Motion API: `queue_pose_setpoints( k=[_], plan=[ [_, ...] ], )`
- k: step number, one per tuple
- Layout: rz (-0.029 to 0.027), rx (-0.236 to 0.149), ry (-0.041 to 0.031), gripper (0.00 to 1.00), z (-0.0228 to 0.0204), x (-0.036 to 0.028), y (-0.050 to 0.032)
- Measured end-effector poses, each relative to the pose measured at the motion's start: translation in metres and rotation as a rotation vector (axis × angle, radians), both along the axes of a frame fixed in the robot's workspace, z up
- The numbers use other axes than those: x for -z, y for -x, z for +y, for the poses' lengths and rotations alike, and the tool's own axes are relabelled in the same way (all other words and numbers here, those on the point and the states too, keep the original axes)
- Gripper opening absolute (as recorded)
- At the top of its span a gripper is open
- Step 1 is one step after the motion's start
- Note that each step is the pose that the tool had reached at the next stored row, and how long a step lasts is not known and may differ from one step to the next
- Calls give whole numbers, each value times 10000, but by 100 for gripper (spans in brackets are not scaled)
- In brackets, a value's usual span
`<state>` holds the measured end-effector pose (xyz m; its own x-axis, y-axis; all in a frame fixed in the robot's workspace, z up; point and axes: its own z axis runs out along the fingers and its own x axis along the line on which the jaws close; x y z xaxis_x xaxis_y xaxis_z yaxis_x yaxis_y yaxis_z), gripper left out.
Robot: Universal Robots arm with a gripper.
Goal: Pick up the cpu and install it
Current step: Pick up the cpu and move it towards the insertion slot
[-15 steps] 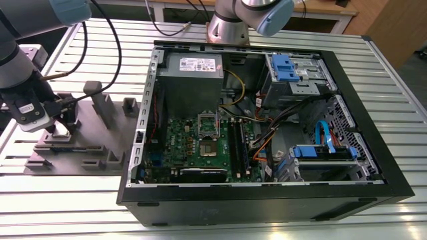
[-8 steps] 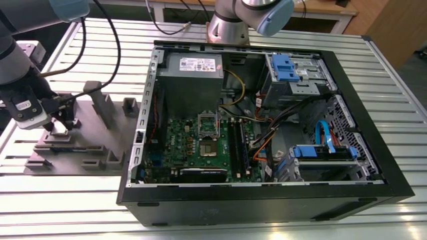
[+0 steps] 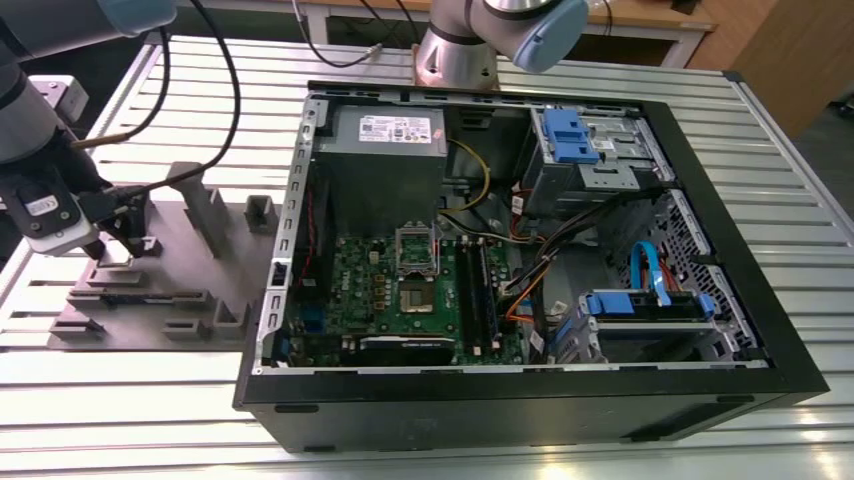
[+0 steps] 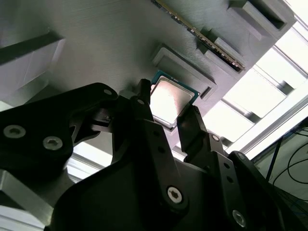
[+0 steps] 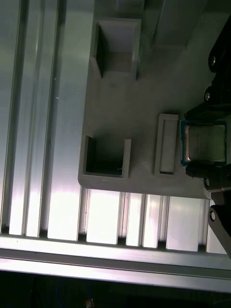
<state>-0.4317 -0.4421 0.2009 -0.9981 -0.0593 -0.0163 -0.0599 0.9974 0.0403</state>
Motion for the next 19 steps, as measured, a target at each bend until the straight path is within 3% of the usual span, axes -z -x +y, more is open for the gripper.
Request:
queue_pose_setpoints(
  k=[19],
  plan=[
    [-2, 0, -1, 47, 0, -85, 0]
  ],
)
